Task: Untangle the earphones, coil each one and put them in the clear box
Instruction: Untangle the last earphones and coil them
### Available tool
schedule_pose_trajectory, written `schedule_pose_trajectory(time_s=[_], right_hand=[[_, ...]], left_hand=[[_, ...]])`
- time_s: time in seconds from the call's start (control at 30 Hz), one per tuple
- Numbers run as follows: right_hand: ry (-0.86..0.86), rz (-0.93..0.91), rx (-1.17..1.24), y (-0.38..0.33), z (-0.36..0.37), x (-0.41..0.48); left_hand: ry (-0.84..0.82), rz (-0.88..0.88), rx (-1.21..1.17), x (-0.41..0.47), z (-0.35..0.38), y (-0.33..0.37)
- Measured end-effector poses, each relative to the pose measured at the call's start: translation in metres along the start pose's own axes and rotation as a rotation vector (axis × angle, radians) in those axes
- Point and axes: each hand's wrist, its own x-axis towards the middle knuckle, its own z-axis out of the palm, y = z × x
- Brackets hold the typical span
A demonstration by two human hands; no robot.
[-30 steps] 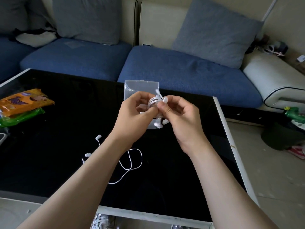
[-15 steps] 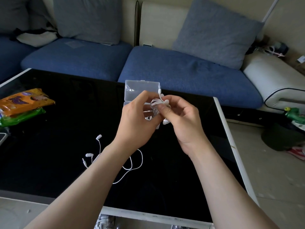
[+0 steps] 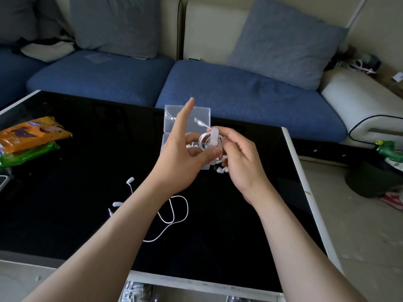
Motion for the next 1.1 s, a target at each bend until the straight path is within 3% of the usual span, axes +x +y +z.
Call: schedule_pose_trajectory(time_s=[0.17, 0.33, 0.47, 0.63, 0.8, 0.97, 1.1], right_hand=[[0.034, -0.057, -0.094, 0.006, 0.001, 0.003], [0.102, -0.089, -0.144, 0.009, 0.004, 0.002], [0.175, -0.055, -0.054, 0.007, -0.002, 0.0], [0.099, -0.041, -0.028, 0.003, 0.0, -0.004], [0.103, -0.054, -0.044, 0.003, 0.004, -0.002], [0.025, 0.051, 0.103, -0.002, 0.007, -0.007], [0.096, 0.094, 0.119, -0.002, 0.009, -0.005]], left_hand=[[0.057, -0.014, 0.232, 0.006, -0.001, -0.01], [0.09, -0.052, 0.236, 0.007, -0.002, -0.013], [0.132, -0.167, 0.082, 0.009, -0.003, -0.01], [0.103, -0.302, -0.279, 0.012, -0.006, -0.014], [0.114, -0.416, -0.278, 0.011, -0.008, -0.014], [0.094, -0.386, -0.403, 0.012, -0.012, -0.015], [0.071, -0.409, -0.464, 0.015, -0.013, -0.018]])
